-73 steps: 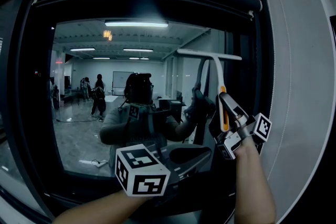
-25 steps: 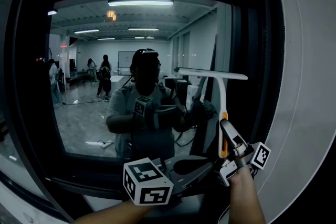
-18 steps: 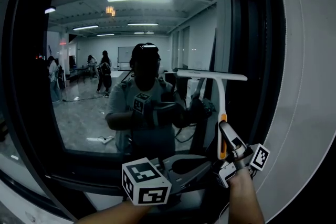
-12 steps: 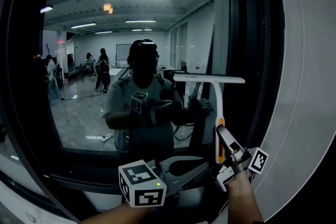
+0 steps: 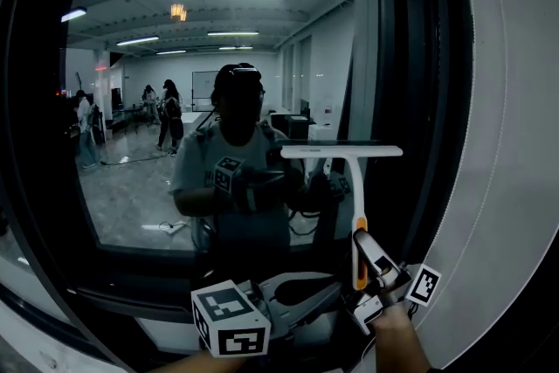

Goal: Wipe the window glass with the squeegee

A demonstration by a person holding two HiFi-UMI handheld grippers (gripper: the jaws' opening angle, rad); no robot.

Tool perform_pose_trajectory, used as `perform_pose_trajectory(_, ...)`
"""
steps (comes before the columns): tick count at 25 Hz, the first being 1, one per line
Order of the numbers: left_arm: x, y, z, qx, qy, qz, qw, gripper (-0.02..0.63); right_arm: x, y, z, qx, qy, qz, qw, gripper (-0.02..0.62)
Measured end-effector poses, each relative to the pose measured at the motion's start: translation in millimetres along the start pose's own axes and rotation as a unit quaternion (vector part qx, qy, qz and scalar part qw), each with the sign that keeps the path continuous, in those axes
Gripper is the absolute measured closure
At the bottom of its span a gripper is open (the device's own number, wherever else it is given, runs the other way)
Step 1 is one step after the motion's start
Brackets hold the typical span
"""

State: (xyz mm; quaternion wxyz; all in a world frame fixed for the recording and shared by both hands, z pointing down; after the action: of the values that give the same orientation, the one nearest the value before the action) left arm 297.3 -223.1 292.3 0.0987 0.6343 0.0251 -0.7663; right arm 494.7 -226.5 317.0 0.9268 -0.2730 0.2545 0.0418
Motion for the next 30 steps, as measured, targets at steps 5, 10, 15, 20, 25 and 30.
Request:
perform_pose_trajectory(5,-11.5,-0.3,-1.1,0.003,-0.007,0.007,0.9999,0.606,-10.9,-7.3,14.6,-0.008,-0.004,-0.006,1.000,0.526)
perform_pose_trajectory(10,-21.3,-0.5,1.9,0.013,-0.012,0.017,0.9997,0.606,-21.6,-12.5,30.6,-0.019,0.000,-0.016,1.000,0.526)
perform_pose_trajectory(15,-33.4,2.6,6.3,0.025,-0.015,0.028,0.9992,0.606,-31.2,-16.8,44.9,-0.034,0.003,-0.020,0.999,0.526)
perform_pose_trajectory(20,-43.6,2.2,9.8,0.032,-0.014,0.034,0.9988,0.606,-41.6,-21.0,60.1,-0.048,0.005,-0.027,0.998,0.525)
perform_pose_trajectory(25,-50.7,5.1,9.8,0.032,-0.015,0.042,0.9985,0.606,-47.6,-25.4,71.3,-0.054,0.006,-0.033,0.998,0.526)
perform_pose_trajectory(30,-56.9,5.6,9.0,0.032,-0.012,0.044,0.9985,0.606,-51.9,-27.1,79.4,-0.060,0.008,-0.033,0.998,0.525)
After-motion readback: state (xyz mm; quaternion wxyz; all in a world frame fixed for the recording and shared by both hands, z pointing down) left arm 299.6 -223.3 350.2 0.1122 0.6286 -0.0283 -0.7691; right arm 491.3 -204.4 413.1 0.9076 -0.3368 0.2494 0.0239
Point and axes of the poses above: the fingertips, and each gripper's own axes: z backward along the fingers, y to its left, x out of its top, the point moved 9 cm from there along z, backward along the fingers, and after that the axes turned 1 degree about -x, right-handed, at the moved point
